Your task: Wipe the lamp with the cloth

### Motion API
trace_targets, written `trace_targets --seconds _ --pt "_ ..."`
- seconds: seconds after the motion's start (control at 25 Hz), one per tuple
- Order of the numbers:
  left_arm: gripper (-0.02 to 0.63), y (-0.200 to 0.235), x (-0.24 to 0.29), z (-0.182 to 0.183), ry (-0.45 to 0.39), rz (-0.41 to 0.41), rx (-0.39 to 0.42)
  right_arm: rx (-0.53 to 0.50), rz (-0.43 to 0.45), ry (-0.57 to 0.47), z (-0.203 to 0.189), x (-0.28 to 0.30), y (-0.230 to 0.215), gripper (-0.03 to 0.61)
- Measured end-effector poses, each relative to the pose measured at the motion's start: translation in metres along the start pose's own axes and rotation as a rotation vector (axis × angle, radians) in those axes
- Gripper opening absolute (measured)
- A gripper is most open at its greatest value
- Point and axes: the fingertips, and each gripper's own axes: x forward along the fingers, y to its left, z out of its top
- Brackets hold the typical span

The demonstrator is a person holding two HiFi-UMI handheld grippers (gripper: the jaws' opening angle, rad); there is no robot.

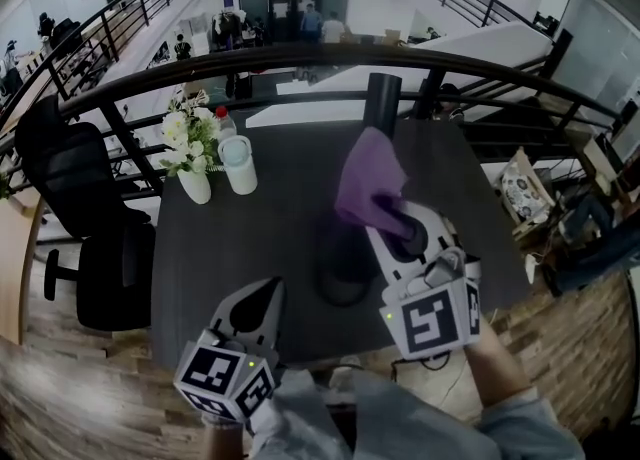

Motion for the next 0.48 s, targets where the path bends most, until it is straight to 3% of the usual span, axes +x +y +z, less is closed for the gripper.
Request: trace_targets --seconds 0.28,0.48 --pt "0.012 0.001 -0.003 0.003 -0.011 0.001 0.002 -0.096 -0.157 -0.004 0.018 0.015 -0.053 0.051" --pt "0.012 0.002 -0.009 0.004 -0.022 0.007 -0.007 -0.276 -0.165 0.023 0.034 0.032 -0.068 0.051"
